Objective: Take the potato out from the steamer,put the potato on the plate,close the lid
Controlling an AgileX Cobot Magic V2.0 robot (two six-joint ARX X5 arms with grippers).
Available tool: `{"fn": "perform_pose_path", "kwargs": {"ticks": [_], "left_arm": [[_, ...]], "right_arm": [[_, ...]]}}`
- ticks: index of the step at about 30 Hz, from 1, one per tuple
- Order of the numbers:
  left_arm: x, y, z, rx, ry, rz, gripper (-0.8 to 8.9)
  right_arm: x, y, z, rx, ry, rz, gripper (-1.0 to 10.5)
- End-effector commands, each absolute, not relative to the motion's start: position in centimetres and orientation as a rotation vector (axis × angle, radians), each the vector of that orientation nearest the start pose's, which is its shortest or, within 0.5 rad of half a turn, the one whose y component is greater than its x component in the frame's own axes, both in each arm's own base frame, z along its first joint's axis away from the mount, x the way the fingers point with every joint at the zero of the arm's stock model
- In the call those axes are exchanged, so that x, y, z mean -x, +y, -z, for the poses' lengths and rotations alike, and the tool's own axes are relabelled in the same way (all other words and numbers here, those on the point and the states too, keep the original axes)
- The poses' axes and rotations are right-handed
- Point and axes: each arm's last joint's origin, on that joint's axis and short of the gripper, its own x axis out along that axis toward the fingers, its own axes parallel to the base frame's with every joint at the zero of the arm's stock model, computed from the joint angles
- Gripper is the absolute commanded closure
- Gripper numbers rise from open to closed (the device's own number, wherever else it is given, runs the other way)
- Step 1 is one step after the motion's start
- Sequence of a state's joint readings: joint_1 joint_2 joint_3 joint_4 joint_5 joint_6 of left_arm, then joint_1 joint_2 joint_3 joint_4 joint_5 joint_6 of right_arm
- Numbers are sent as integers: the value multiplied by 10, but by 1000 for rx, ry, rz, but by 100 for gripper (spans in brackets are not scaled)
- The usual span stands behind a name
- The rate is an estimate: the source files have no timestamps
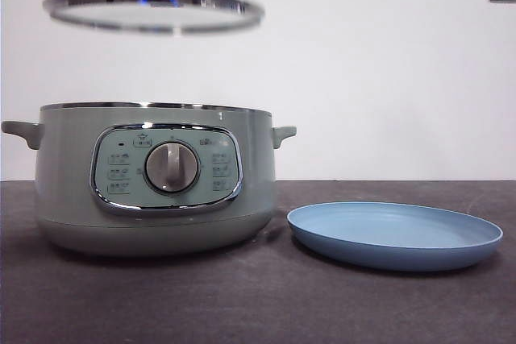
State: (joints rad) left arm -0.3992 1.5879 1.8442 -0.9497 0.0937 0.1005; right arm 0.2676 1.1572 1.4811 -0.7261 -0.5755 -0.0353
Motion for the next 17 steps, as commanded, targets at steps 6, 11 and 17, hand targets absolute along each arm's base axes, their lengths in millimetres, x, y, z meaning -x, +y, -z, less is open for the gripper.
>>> {"fn": "perform_pose_path", "kwargs": {"ticks": [6, 11, 17], "left_arm": [[-259, -100, -491, -400, 556, 176, 821], [-241, -81, -506, -460, 588, -12, 821], [-232, -60, -511, -447, 612, -93, 821]], "right_arm": [[-232, 115, -427, -28, 514, -883, 321], [-256, 164, -416, 31, 577, -923, 322], [-285, 230, -403, 141, 614, -954, 328]]}}
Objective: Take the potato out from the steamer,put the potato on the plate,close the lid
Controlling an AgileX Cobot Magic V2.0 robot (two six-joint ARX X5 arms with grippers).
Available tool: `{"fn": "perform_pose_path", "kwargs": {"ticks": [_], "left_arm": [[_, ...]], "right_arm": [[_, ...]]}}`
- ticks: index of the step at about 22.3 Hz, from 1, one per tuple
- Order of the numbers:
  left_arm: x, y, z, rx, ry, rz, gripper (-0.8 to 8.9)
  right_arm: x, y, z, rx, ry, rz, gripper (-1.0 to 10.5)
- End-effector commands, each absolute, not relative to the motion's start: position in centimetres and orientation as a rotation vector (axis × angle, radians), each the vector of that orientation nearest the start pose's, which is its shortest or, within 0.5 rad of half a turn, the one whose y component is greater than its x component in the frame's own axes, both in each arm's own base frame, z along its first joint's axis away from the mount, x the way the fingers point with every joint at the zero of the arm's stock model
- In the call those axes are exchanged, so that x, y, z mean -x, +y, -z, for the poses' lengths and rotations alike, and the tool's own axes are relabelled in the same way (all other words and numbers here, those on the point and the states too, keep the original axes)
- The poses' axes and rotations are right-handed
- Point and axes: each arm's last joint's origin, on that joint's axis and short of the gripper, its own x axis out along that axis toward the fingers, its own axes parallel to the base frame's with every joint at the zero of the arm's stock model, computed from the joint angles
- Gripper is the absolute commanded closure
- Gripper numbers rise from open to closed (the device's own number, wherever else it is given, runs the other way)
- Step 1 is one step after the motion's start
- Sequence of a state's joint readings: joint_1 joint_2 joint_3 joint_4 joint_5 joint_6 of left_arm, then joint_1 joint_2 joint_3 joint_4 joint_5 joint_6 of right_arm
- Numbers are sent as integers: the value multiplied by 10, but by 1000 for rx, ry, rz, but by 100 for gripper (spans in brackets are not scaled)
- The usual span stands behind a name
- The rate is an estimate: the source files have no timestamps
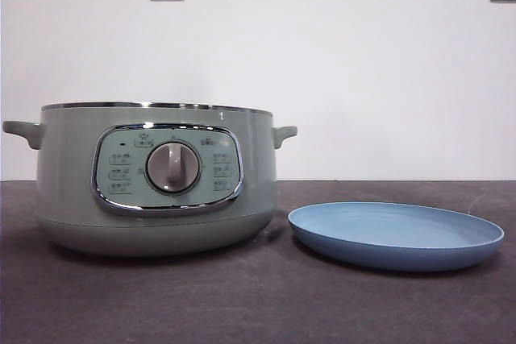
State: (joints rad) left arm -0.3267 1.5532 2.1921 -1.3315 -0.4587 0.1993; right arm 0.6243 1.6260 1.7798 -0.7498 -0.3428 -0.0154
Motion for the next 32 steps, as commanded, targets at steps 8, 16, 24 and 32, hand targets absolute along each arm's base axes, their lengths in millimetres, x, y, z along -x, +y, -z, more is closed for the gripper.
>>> {"fn": "perform_pose_path", "kwargs": {"ticks": [8, 16, 24, 32], "left_arm": [[-233, -47, -511, -421, 631, -124, 821], [-234, -45, -511, -390, 625, -72, 821], [-234, -46, -510, -374, 628, -18, 821], [-234, -46, -510, -373, 637, -5, 821]], "right_arm": [[-326, 319, -338, 295, 721, -936, 383], [-336, 346, -272, 457, 858, -870, 384], [-338, 350, -239, 502, 981, -857, 385], [-339, 355, -222, 559, 1015, -872, 956]]}}
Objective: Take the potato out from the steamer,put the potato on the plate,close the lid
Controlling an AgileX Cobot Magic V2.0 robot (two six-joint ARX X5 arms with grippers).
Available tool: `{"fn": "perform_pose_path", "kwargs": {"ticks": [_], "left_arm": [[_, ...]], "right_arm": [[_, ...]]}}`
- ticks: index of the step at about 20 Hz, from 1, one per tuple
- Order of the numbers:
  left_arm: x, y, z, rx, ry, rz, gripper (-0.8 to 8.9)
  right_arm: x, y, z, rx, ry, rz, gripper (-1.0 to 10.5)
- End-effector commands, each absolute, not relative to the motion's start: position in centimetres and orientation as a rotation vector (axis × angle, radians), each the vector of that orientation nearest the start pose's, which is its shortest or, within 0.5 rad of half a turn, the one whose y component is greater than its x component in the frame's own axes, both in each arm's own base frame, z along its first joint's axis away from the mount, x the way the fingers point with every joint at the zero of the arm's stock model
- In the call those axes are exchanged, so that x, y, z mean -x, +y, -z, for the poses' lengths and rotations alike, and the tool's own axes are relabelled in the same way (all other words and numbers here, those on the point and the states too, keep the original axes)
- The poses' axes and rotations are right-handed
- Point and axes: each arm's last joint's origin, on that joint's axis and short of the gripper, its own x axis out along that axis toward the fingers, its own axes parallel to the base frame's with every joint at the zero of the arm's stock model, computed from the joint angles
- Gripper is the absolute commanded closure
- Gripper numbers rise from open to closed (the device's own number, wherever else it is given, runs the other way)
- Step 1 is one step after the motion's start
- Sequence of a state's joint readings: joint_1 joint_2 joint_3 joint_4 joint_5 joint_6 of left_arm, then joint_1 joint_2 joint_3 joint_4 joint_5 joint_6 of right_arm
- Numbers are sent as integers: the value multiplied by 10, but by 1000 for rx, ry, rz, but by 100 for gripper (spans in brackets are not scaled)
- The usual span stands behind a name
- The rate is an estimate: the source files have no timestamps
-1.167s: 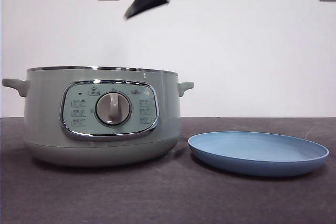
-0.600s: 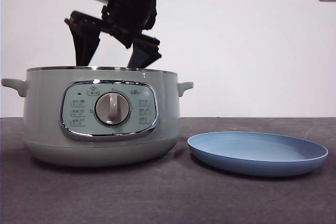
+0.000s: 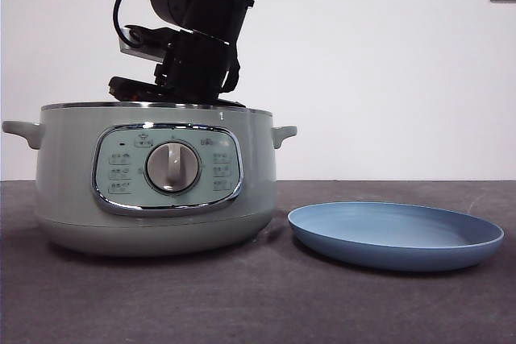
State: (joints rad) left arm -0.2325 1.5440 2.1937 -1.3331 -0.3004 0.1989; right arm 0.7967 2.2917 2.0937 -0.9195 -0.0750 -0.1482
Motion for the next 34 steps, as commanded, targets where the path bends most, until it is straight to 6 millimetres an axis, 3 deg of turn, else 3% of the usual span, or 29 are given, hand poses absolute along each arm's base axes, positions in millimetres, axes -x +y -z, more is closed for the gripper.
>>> {"fn": "perform_pose_path", "kwargs": {"ticks": [1, 3, 6, 8, 10, 13, 16, 20, 23, 26, 34], "left_arm": [[-234, -47, -510, -372, 634, -4, 821], [-234, -47, -510, -363, 630, 19, 821], [-235, -48, -511, -351, 618, 48, 821], [-235, -51, -512, -326, 601, 120, 821], [-237, -53, -512, -305, 582, 191, 821], [-238, -55, -512, -292, 582, 235, 821], [-239, -57, -512, -274, 573, 297, 821], [-239, -57, -512, -274, 574, 300, 821], [-239, -57, -511, -274, 574, 301, 821], [-240, -57, -511, -274, 575, 301, 821], [-242, -58, -511, -274, 572, 300, 821]], "right_arm": [[-339, 354, -228, 562, 1006, -863, 956], [-338, 352, -256, 579, 985, -826, 956], [-326, 331, -338, 531, 888, -818, 956], [-312, 302, -391, 476, 800, -781, 956], [-297, 264, -430, 481, 745, -633, 956], [-290, 213, -461, 360, 745, -485, 956], [-292, 180, -476, 270, 725, -402, 956], [-310, 147, -473, 156, 772, -375, 956], [-323, 146, -449, 152, 874, -380, 956], [-332, 150, -414, 182, 1007, -370, 956], [-342, 155, -301, 261, 1341, -336, 956]]}}
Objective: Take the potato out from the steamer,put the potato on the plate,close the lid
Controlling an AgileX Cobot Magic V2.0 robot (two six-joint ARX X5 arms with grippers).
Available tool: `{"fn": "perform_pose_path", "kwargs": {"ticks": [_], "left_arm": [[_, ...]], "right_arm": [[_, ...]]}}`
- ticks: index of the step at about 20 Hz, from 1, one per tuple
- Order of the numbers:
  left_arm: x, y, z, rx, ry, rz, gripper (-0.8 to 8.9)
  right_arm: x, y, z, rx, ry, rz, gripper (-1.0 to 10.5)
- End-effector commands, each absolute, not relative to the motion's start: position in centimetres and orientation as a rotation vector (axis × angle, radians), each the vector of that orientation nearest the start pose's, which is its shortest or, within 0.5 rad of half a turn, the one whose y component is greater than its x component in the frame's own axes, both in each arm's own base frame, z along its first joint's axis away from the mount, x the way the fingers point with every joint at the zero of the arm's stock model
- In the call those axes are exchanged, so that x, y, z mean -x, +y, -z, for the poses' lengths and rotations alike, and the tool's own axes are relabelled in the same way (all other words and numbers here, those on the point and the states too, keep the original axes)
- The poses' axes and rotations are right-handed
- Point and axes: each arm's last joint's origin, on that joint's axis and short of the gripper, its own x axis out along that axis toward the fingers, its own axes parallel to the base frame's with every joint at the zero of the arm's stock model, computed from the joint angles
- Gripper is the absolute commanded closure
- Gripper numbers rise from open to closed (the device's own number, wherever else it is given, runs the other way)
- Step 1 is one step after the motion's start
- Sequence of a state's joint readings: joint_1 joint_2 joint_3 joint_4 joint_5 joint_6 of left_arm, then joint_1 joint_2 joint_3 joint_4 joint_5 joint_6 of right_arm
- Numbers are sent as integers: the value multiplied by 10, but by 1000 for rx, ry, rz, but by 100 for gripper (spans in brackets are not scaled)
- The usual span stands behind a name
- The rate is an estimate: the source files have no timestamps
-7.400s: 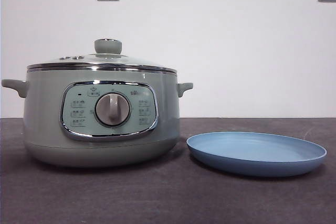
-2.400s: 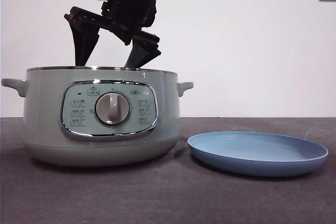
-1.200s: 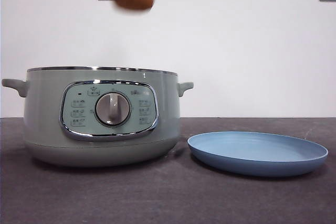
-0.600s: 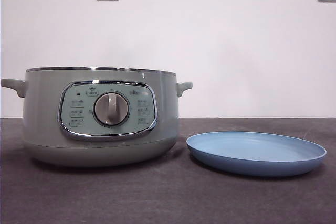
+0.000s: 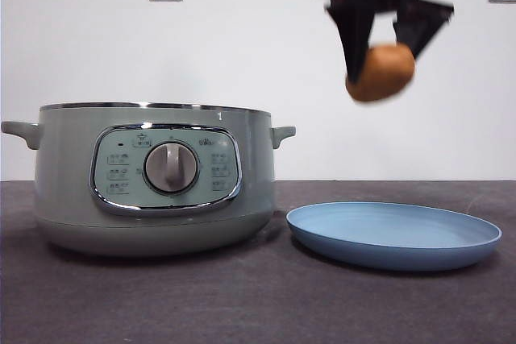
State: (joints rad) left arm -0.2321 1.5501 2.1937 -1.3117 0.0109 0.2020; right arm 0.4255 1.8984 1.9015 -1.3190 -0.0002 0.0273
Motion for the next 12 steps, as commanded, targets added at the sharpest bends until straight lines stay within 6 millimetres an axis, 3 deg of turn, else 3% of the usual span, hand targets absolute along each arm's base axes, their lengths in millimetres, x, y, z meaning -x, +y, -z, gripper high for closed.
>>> {"fn": "perform_pose_path", "kwargs": {"ticks": [1, 6, 12], "left_arm": [[-242, -58, -511, -274, 571, 300, 821], [-244, -58, -510, -273, 570, 300, 821], [-246, -59, -510, -273, 571, 300, 821]], "right_arm": [[-343, 155, -287, 263, 1355, -335, 956], [-342, 156, -228, 243, 1365, -318, 956], [-331, 151, -183, 247, 1389, -313, 956]]}}
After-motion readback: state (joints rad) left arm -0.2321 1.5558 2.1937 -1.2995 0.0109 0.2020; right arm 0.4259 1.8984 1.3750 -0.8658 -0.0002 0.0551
